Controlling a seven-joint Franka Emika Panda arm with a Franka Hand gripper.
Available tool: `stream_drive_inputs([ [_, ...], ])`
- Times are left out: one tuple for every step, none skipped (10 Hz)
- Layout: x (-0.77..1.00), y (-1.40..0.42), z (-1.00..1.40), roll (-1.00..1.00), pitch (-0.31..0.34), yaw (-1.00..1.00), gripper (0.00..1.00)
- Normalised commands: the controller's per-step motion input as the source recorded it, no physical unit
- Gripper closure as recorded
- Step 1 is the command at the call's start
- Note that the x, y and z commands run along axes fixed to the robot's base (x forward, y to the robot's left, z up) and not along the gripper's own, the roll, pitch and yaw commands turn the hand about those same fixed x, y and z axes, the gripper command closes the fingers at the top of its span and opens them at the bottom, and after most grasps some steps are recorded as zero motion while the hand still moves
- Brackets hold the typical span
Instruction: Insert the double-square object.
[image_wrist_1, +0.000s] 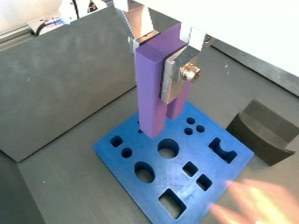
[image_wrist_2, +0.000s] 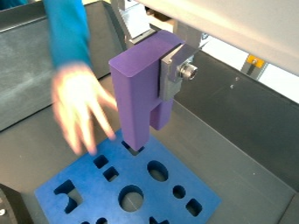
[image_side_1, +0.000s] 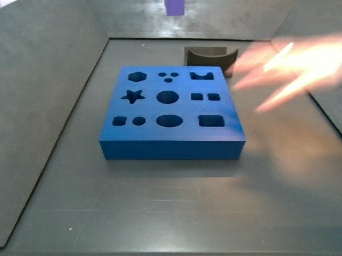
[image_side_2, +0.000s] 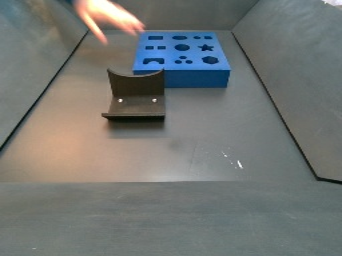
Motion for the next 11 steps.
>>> stream_drive_inputs([
  [-0.05,0.0,-0.15,0.01,-0.033,-0.5,1.0],
  [0.13,0.0,-0.11,-0.01,0.0,-0.95,1.0],
  [0.09,0.0,-0.09,-0.03,0.0,-0.99,1.0],
  [0.08,0.0,-0.1,-0.03,0.0,-1.0,1.0],
  [0.09,0.0,-0.1,-0.03,0.0,-1.0,1.0],
  [0.08,0.01,-0.16,-0.01,0.0,-1.0,1.0],
  [0.0,0.0,-0.29,0.0,0.0,-1.0,1.0],
  [0.0,0.0,-0.39,0.0,0.0,-1.0,1.0],
  [0.01,0.0,-0.43,0.0,0.0,-1.0,1.0],
  [0.0,0.0,-0.45,0.0,0.0,-1.0,1.0],
  [0.0,0.01,-0.5,0.0,0.0,-1.0,1.0],
])
